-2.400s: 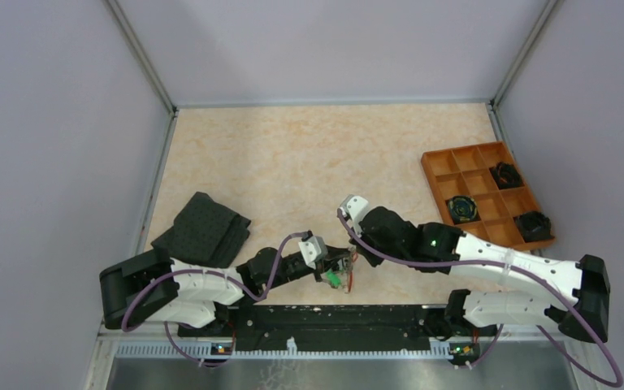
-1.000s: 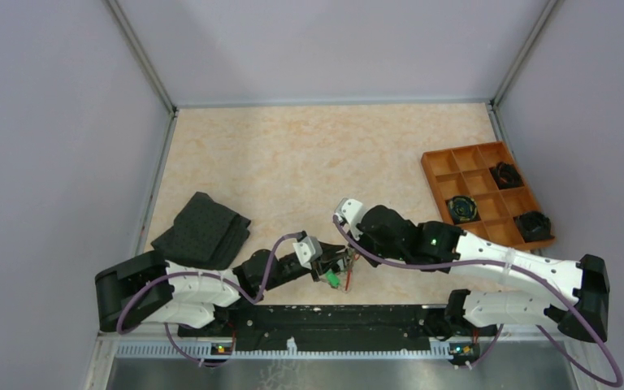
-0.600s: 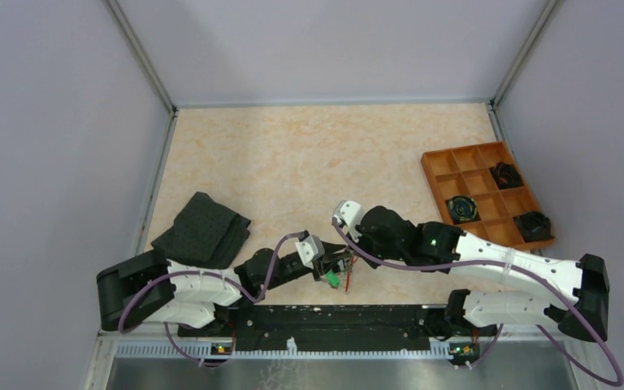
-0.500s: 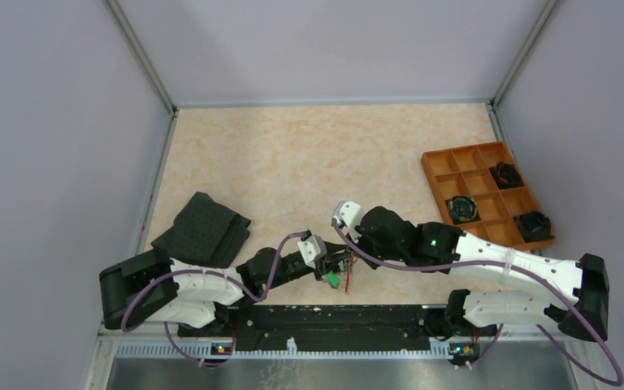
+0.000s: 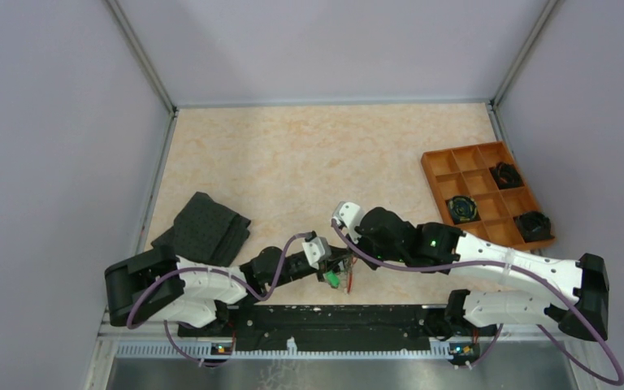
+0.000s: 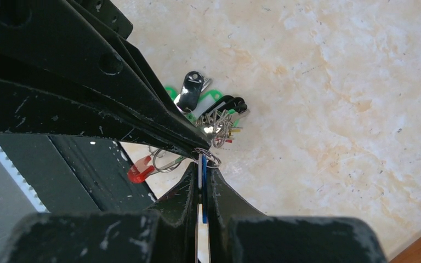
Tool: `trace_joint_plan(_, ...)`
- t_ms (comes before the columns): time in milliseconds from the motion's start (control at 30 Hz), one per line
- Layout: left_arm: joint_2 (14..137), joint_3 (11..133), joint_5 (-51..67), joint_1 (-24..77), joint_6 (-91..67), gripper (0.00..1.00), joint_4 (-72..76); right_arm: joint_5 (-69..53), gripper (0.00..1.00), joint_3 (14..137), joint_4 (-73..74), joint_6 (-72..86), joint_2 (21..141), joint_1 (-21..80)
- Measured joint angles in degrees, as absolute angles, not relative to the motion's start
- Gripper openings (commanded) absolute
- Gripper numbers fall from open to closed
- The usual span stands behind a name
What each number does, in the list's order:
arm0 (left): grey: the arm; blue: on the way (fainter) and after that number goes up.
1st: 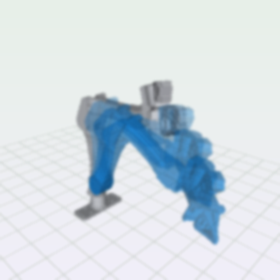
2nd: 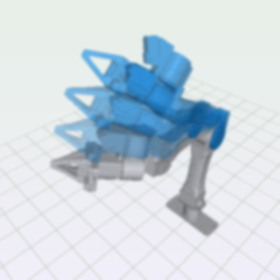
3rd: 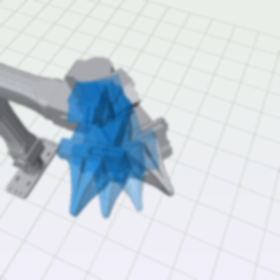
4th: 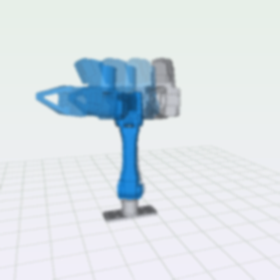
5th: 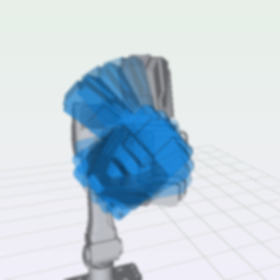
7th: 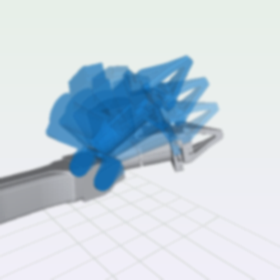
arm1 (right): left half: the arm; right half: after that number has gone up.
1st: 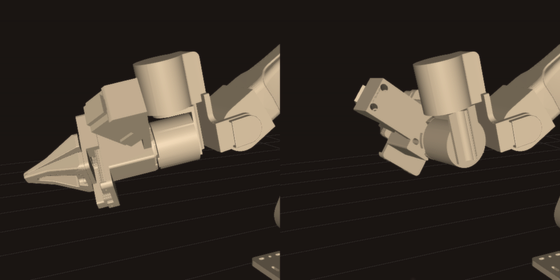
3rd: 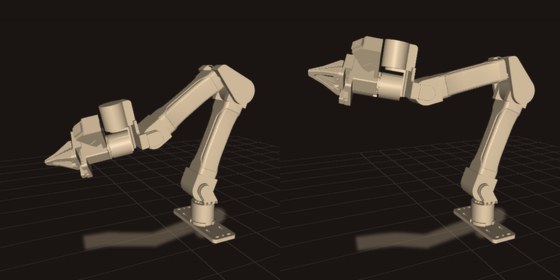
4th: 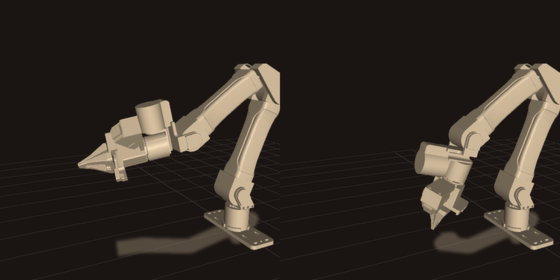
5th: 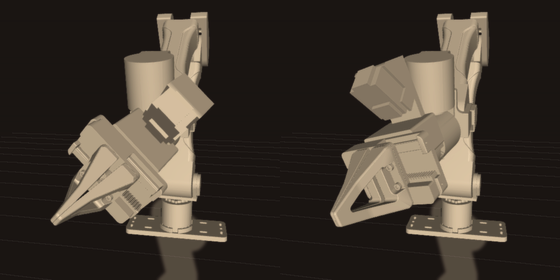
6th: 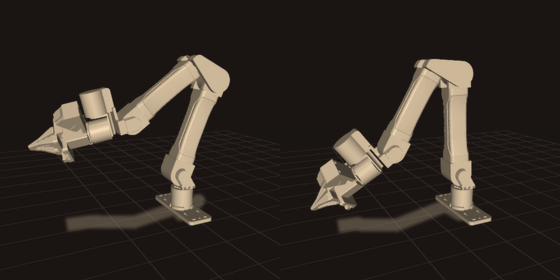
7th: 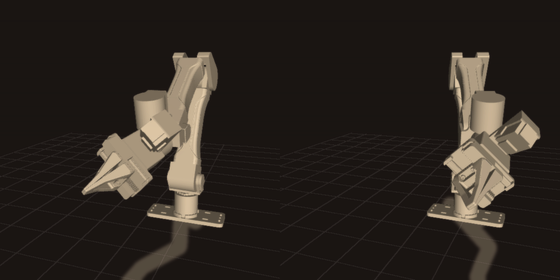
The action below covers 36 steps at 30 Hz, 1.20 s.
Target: Remove the keys from the keyring
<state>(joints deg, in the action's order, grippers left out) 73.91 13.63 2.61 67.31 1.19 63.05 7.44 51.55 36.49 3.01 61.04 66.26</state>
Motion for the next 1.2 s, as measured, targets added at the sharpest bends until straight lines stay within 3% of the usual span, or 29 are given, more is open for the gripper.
trace_joint_plan(1200,72.1,12.5,1.8,67.4,1.3,0.00,64.2,13.6,0.00,49.5,36.2,9.2,60.7,66.5)
